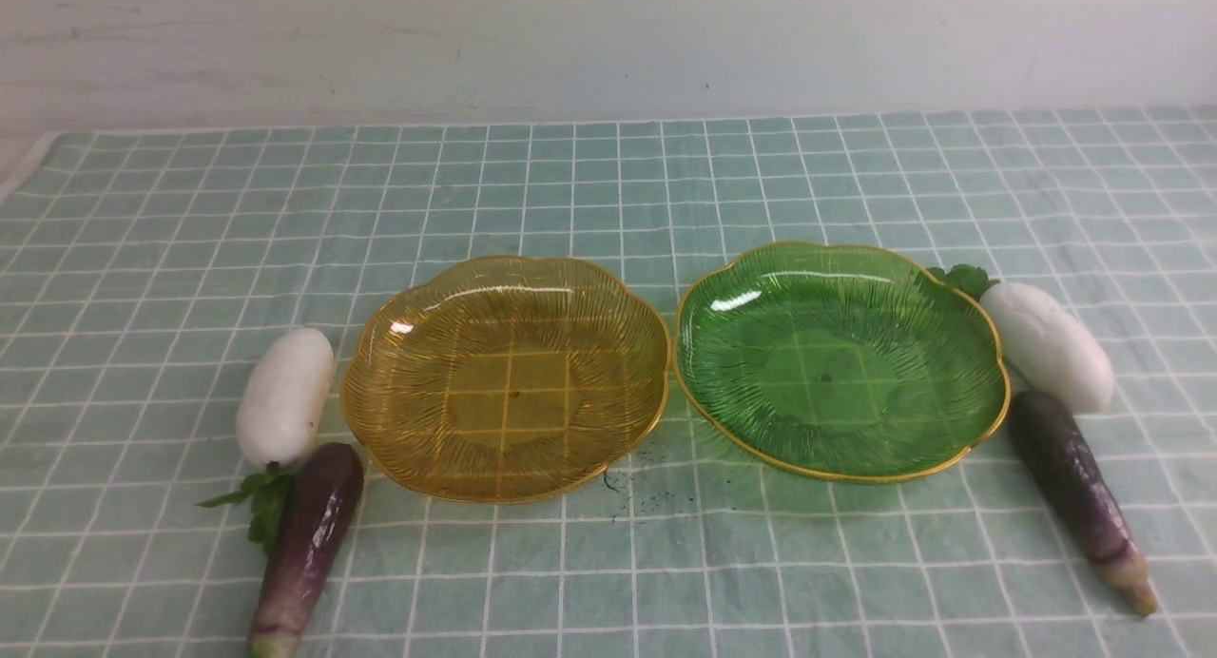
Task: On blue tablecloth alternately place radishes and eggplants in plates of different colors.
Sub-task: 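Place the white radish on the plate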
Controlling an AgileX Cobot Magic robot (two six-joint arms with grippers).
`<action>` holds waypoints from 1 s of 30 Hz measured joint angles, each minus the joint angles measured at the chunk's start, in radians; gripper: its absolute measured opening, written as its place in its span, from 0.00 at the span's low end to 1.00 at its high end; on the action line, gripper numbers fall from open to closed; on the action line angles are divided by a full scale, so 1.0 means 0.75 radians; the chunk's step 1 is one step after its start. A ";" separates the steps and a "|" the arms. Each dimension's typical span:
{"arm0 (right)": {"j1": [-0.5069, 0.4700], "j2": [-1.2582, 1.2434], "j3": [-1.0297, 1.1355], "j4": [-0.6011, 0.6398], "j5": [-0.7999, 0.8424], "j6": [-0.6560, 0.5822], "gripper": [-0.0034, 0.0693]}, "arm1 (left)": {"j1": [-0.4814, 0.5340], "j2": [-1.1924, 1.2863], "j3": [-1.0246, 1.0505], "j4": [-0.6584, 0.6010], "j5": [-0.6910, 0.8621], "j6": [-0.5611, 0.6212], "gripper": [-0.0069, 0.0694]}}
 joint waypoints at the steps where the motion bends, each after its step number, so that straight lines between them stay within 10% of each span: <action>1: 0.000 0.000 0.000 0.000 0.000 0.000 0.03 | 0.000 0.000 0.000 0.000 0.000 0.000 0.08; 21: 0.000 0.000 0.000 0.000 0.000 0.000 0.03 | 0.000 0.000 0.000 -0.017 0.000 -0.011 0.08; 30: 0.000 0.000 0.003 0.507 -0.017 0.261 0.03 | 0.000 0.000 0.004 -0.938 -0.001 -0.489 0.08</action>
